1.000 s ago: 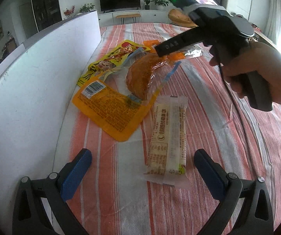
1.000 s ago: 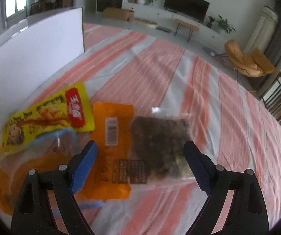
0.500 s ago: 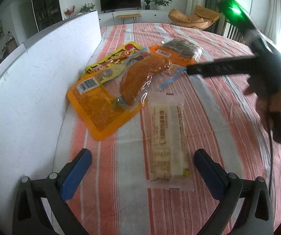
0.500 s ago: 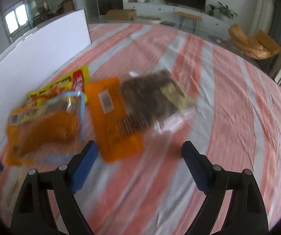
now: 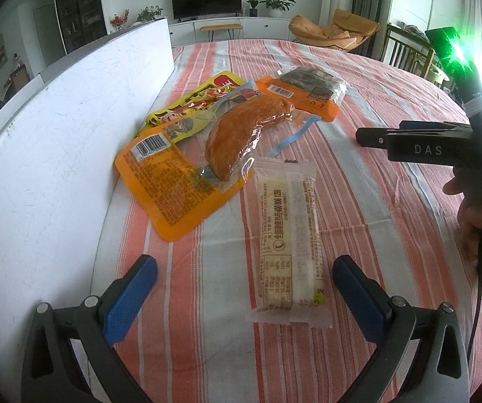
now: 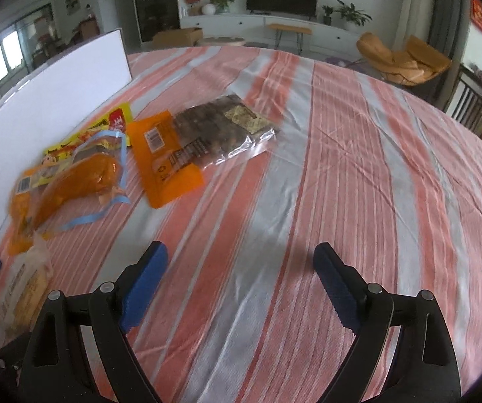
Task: Organize snacks
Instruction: 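Move right tool down to the orange brown-cube packet, then grasp brown-cube packet with right tool while left tool grasps the cream wafer stick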
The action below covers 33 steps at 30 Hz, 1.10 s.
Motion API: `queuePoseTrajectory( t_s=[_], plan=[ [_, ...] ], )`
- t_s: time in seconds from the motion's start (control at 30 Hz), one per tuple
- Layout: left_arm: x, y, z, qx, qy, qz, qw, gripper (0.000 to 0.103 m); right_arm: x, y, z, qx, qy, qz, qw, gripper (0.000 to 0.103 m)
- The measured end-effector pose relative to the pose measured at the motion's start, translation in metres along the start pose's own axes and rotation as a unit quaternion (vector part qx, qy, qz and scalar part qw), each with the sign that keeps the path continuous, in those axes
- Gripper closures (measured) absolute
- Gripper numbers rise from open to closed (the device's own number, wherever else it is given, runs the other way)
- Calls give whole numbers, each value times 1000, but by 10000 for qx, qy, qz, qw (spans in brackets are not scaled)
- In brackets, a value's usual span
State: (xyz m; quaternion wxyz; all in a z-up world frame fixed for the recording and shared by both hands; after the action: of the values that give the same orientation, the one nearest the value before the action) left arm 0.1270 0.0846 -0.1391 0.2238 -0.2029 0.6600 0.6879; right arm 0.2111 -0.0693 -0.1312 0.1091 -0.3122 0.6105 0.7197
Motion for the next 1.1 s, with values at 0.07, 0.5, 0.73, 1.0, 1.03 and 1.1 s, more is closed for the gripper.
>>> queuePoseTrajectory(
  t_s=[0.07, 0.5, 0.73, 1.0, 1.03, 1.1],
  plan=[
    [0, 0, 0, 1, 0, 0, 10000, 0, -1, -2, 1, 0, -1, 1, 10000, 12],
    [0, 0, 0, 5, -4, -1, 10000, 0, -29, 18, -21, -639, -702, -381, 9948, 12],
    [1, 0, 0, 13, -1, -5, 10000, 0, -140, -30, 14, -523, -703, 132, 9961, 12],
    [1, 0, 0, 11, -2, -7, 10000, 0, -124, -86, 33, 67, 69, 420, 9991, 24],
    [0, 0, -1, 10, -2, -6, 10000, 0, -116, -80, 27, -46, -10, 364, 9993, 29],
    [0, 0, -1, 11, -2, -6, 10000, 0, -96, -63, 24, -149, 304, 382, 9987, 30]
  ],
)
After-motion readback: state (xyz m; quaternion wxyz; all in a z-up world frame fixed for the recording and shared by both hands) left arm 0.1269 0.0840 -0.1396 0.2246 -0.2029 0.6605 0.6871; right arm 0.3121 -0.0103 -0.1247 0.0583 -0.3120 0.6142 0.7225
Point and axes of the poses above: each gripper's, at about its wrist camera, not at the fingertips, and y roughly against the way its jaws point, z to its left, x to its underside, the point moved 7 cm from there along -y, roughly the way its jaws point, and after that the axes turned 4 degrees about -x, right-handed, at the moved point
